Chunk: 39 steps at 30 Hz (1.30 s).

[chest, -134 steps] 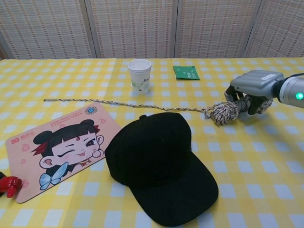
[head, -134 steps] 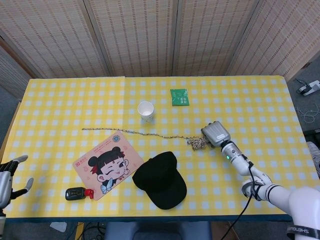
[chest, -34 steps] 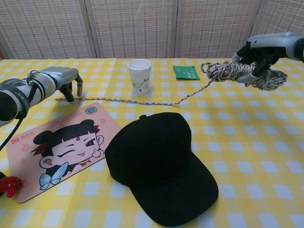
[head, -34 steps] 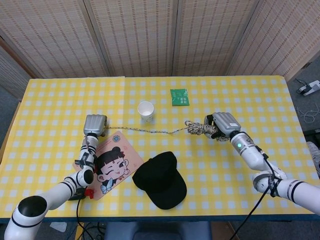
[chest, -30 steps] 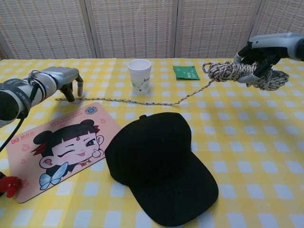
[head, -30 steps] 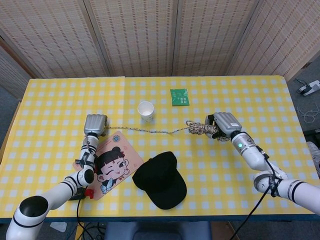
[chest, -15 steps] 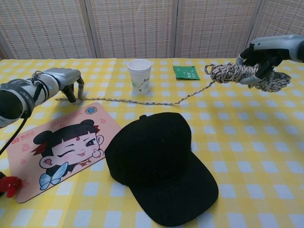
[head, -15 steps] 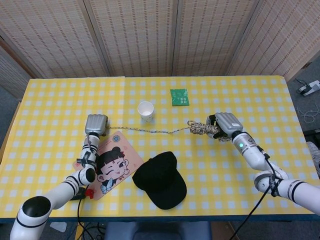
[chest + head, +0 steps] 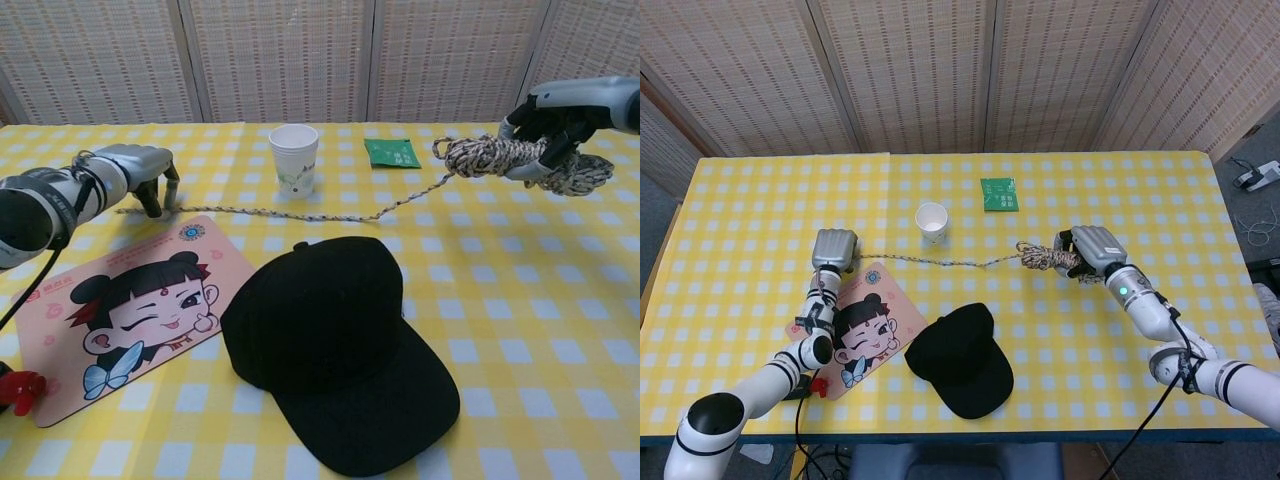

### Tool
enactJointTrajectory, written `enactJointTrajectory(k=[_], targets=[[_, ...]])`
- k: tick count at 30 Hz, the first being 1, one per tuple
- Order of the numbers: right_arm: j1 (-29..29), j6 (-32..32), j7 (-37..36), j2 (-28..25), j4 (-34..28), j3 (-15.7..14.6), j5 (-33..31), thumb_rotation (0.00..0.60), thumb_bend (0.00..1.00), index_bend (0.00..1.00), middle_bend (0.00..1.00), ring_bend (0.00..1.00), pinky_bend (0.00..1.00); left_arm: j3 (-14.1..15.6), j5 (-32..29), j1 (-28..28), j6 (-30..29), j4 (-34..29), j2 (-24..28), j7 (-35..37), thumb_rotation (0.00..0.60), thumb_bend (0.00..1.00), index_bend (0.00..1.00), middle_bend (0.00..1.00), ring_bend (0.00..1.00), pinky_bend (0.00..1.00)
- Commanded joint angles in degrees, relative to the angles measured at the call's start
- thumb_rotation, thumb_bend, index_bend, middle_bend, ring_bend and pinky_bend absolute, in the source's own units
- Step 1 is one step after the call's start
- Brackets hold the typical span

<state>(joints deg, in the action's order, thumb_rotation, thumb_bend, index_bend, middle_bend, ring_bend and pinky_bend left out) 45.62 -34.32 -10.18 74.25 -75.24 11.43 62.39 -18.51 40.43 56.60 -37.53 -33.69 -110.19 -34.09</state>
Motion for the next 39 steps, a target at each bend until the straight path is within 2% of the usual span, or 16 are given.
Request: enactJointTrajectory(k=[1, 11, 26, 31, 39], targets=[[0.0, 0.0, 0.1, 0.0, 0.0, 0.0, 0.0, 0.600, 0.68, 0.74, 0.62, 0.55, 0.66, -0.1, 0.1, 0.0, 0.1, 0.2, 0.0, 0.0, 0.600, 0.37, 0.73, 1.00, 1.00, 0.81], [-0.5, -0.8, -1.3, -0.6, -0.9, 0.8, 0.2, 0.600, 0.68, 0.74, 0.62, 0.55, 0.66, 0.8, 2.9, -1.1, 0.0, -0.8, 1.7, 1.1, 0.600, 0.42, 0.79, 1.00, 1.00, 0.81], [-1.0, -1.6, -2.3, -1.2, -1.9, 1.2, 0.8, 0.600, 0.68, 0.75, 0.62, 0.55, 0.66, 0.4, 6.6, -3.2, -2.8, -7.5, 7.0, 5.8, 0.600, 0.45, 0.81, 1.00, 1.00, 0.82], [-1.3, -2.3, -3.1, -1.6, -2.8, 1.4, 2.0, 0.600, 0.68, 0.75, 0.62, 0.55, 0.66, -0.6, 8.1, -5.1, -4.9, -13.6, 12.0, 9.8, 0.600, 0.45, 0.82, 1.00, 1.00, 0.82], [-2.6, -6.0, -4.1, -2.4, -6.1, 1.7, 4.9, 0.600, 0.69, 0.75, 0.62, 0.55, 0.66, -1.0, 14.8, -10.5, -10.6, -29.4, 23.7, 19.0, 0.600, 0.45, 0.82, 1.00, 1.00, 0.82]])
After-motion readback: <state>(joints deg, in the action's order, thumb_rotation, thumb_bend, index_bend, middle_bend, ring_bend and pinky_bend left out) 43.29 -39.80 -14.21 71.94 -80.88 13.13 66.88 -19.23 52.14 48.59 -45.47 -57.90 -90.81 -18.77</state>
